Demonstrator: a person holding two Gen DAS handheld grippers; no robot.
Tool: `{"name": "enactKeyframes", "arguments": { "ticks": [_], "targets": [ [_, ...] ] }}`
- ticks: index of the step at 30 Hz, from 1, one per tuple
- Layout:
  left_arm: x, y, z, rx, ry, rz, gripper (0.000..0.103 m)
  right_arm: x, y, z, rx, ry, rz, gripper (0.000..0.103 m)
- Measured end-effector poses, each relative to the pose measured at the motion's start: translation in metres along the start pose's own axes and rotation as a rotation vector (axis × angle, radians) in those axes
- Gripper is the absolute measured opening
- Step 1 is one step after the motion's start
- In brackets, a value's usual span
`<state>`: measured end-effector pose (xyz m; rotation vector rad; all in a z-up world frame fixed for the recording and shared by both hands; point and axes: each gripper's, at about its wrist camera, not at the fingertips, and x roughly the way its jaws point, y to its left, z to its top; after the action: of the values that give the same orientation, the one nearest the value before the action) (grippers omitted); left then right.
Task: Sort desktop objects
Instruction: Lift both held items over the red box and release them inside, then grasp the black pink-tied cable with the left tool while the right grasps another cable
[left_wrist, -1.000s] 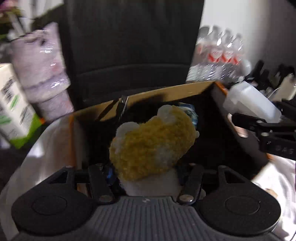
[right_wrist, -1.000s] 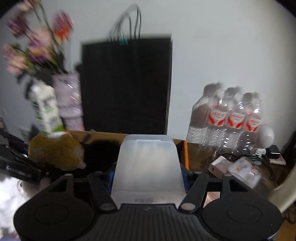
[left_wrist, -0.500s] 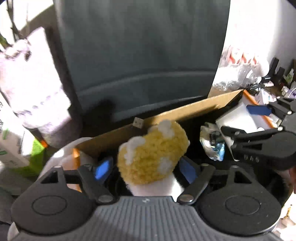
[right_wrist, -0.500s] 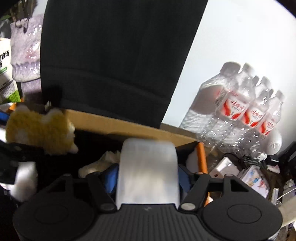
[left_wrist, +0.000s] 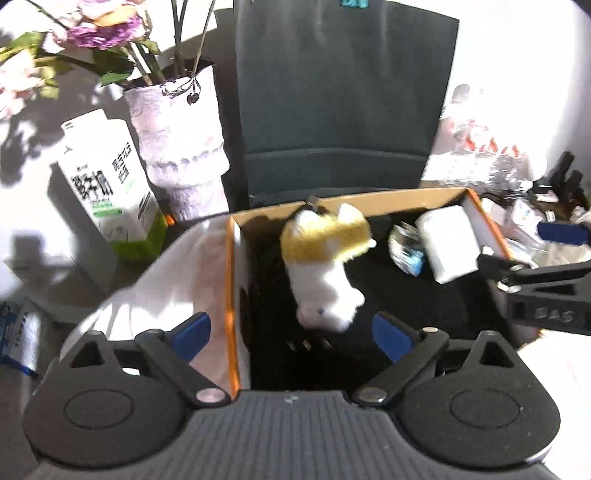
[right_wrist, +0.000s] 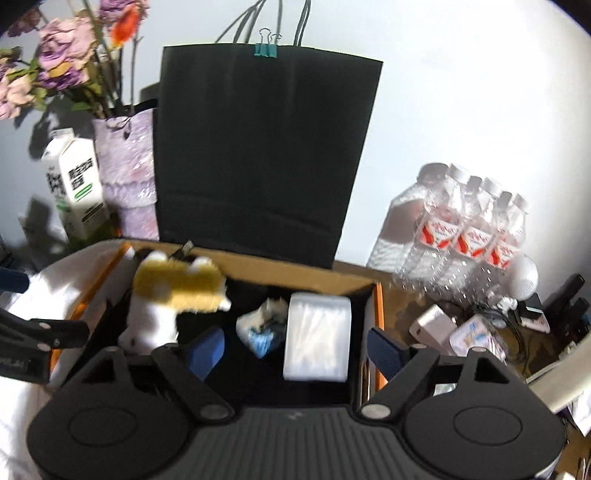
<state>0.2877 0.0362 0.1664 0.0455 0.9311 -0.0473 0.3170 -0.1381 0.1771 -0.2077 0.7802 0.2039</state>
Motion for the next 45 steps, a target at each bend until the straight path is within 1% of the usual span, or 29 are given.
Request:
{"name": "enactKeyframes", "arguments": {
  "ticks": [3, 5, 7, 10, 13, 16, 19, 22, 23, 25, 26, 28, 29, 30, 32, 33, 36, 38, 40, 41, 42, 43, 44, 45],
  "targets": [
    [-0.017, -0.003, -0.018, -0.055, 0.011, -0.005, 0.099, -0.017, 0.002, -0.017, -0.003, 0.013, 0.026, 0.084],
    [-0.026, -0.006, -0.032, -0.096, 0.021, 0.007, 0.099, -0.027, 0.0, -0.027, 0.015, 0.009, 0.041, 0.084],
    [-0.037, -0.011, -0.049, -0.113, 0.01, 0.003, 0.099, -0.042, 0.0, -0.042, 0.03, -0.008, 0.067, 0.085],
    [-0.06, -0.023, -0.084, -0.074, -0.047, 0.007, 0.1, -0.063, -0.001, -0.073, 0.013, -0.05, 0.104, 0.087],
    [-0.086, -0.036, -0.129, -0.034, -0.119, 0.005, 0.1, -0.085, -0.008, -0.113, 0.024, -0.091, 0.145, 0.087],
    [-0.111, -0.045, -0.176, -0.013, -0.174, -0.039, 0.101, -0.108, -0.014, -0.161, 0.078, -0.145, 0.191, 0.087],
    [-0.135, -0.054, -0.226, 0.022, -0.259, -0.107, 0.103, -0.128, -0.018, -0.209, 0.106, -0.197, 0.244, 0.087],
    [-0.148, -0.063, -0.271, 0.026, -0.307, -0.114, 0.103, -0.146, -0.02, -0.256, 0.141, -0.237, 0.284, 0.087],
    [-0.151, -0.065, -0.287, 0.018, -0.324, -0.117, 0.103, -0.151, -0.022, -0.271, 0.172, -0.253, 0.3, 0.087],
    [-0.152, -0.07, -0.317, 0.019, -0.343, -0.099, 0.103, -0.159, -0.025, -0.3, 0.227, -0.26, 0.328, 0.087],
    [-0.151, -0.071, -0.33, 0.011, -0.343, -0.076, 0.103, -0.164, -0.024, -0.314, 0.258, -0.265, 0.326, 0.087],
    [-0.146, -0.074, -0.352, -0.017, -0.335, -0.018, 0.103, -0.173, -0.019, -0.338, 0.271, -0.276, 0.307, 0.087],
    [-0.143, -0.075, -0.363, -0.034, -0.332, -0.007, 0.103, -0.177, -0.015, -0.349, 0.269, -0.271, 0.289, 0.088],
    [-0.141, -0.075, -0.372, -0.054, -0.325, -0.014, 0.103, -0.18, -0.012, -0.359, 0.27, -0.264, 0.271, 0.093],
    [-0.137, -0.075, -0.385, -0.089, -0.294, -0.058, 0.103, -0.184, -0.006, -0.376, 0.294, -0.255, 0.242, 0.1],
    [-0.136, -0.075, -0.388, -0.093, -0.29, -0.067, 0.103, -0.185, -0.004, -0.384, 0.297, -0.253, 0.236, 0.1],
    [-0.131, -0.074, -0.39, -0.093, -0.29, -0.034, 0.103, -0.188, 0.008, -0.395, 0.244, -0.268, 0.207, 0.1],
    [-0.127, -0.067, -0.389, -0.125, -0.287, -0.041, 0.1, -0.188, 0.014, -0.394, 0.196, -0.275, 0.177, 0.1],
    [-0.124, -0.059, -0.387, -0.16, -0.282, -0.055, 0.098, -0.188, 0.016, -0.393, 0.179, -0.274, 0.174, 0.1],
    [-0.121, -0.055, -0.385, -0.181, -0.281, -0.051, 0.095, -0.188, 0.018, -0.392, 0.17, -0.278, 0.187, 0.1],
    [-0.118, -0.049, -0.385, -0.199, -0.276, -0.04, 0.086, -0.189, 0.02, -0.392, 0.164, -0.28, 0.201, 0.099],
    [-0.115, -0.046, -0.384, -0.216, -0.271, -0.026, 0.081, -0.188, 0.023, -0.39, 0.155, -0.279, 0.212, 0.098],
    [-0.112, -0.04, -0.382, -0.231, -0.267, -0.015, 0.07, -0.186, 0.026, -0.389, 0.144, -0.276, 0.222, 0.094],
    [-0.108, -0.035, -0.379, -0.24, -0.264, -0.01, 0.062, -0.184, 0.029, -0.388, 0.136, -0.268, 0.234, 0.085]
  ]
}}
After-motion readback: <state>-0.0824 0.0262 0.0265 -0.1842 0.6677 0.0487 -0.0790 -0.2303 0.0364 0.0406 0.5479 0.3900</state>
